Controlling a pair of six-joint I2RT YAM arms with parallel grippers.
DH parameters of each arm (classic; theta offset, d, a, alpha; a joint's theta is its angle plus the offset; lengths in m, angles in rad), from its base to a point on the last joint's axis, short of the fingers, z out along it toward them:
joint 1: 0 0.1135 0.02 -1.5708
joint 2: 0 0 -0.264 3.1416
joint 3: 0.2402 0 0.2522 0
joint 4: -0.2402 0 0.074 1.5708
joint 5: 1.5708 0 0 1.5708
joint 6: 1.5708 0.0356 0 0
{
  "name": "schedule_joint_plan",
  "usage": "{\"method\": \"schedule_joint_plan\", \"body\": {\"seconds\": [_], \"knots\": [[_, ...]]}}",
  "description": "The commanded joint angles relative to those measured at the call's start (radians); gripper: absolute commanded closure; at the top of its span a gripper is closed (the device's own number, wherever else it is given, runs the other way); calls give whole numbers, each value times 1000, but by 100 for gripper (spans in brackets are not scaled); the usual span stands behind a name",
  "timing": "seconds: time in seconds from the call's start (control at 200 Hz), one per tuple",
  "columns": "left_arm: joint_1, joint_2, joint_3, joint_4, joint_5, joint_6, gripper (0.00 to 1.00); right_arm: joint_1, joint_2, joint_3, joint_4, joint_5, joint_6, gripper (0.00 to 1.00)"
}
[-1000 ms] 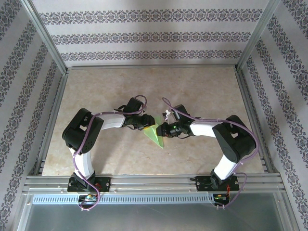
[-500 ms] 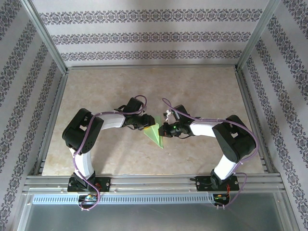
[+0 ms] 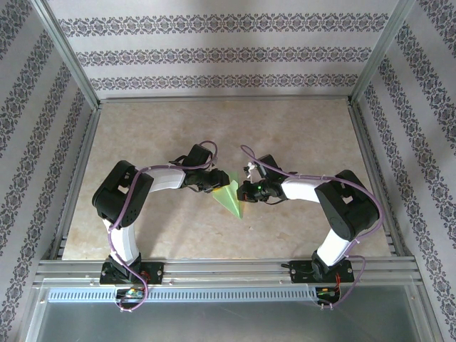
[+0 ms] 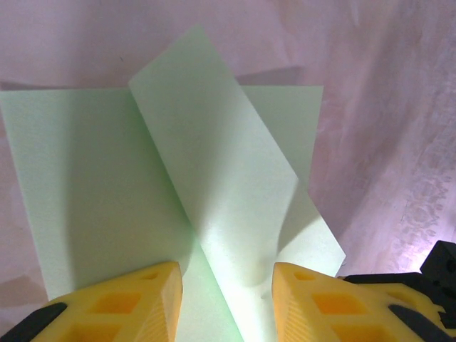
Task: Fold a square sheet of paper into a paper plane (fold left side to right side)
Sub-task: Fourth fold the wing at the center of the table.
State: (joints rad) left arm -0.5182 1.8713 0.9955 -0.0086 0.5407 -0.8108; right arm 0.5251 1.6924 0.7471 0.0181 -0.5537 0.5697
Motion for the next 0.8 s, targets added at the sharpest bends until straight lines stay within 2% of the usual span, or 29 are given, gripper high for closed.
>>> {"method": "schedule_joint_plan", "body": {"seconds": [0.0, 0.795], "knots": [[-13, 17, 9, -78, -42, 25, 60, -15, 10, 22, -13, 22, -24, 100], [-13, 13, 11, -75, -36, 25, 60, -7, 61, 33, -29, 31, -29, 100]]}}
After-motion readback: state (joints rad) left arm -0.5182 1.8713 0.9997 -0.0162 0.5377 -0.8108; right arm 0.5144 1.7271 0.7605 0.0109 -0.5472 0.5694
